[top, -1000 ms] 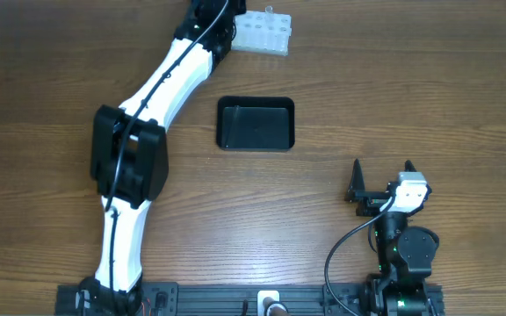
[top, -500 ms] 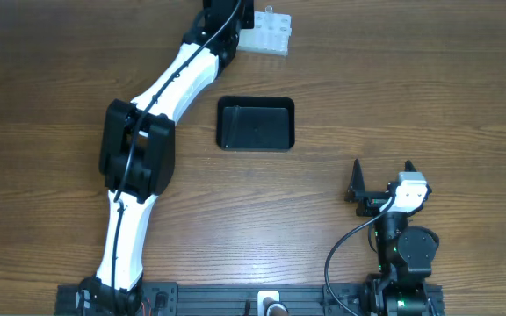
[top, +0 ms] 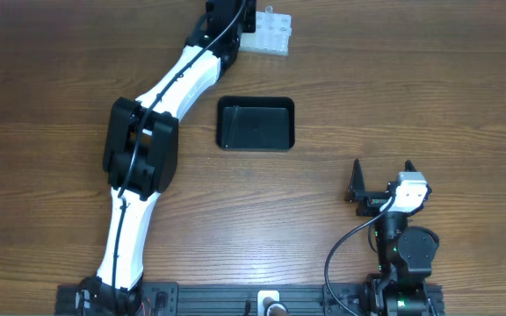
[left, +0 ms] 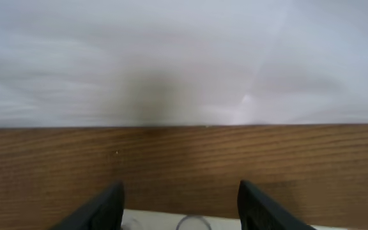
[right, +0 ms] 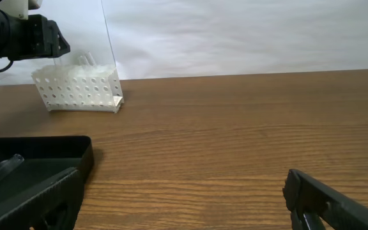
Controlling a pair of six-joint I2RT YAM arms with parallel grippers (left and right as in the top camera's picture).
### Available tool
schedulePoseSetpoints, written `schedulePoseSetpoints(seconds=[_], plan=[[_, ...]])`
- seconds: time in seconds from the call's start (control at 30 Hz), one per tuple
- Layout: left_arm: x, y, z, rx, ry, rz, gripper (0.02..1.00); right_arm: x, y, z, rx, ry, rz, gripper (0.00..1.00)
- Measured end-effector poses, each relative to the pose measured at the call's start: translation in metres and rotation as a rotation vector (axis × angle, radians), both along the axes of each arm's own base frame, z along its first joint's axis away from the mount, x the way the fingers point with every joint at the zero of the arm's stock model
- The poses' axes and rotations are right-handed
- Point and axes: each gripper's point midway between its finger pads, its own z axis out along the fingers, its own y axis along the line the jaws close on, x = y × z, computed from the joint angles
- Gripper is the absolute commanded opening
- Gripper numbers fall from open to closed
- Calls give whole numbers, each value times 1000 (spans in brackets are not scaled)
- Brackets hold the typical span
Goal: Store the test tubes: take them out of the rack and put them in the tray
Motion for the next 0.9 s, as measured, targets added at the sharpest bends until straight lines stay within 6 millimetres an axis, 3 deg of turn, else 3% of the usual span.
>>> schedulePoseSetpoints(seconds=[0.13,0.33,0.53,0.9], plan=[[4,-2,0,-10,-25,-1,562,0,0,0,0,0,0,993],[5,-3,-17,-3,-8,-1,535,0,0,0,0,0,0,991],[5,-3,-22,4,-2,-4,347,0,0,0,0,0,0,991],[6,-3,-22,14,-5,-11,161,0,0,0,-1,0,0,991]])
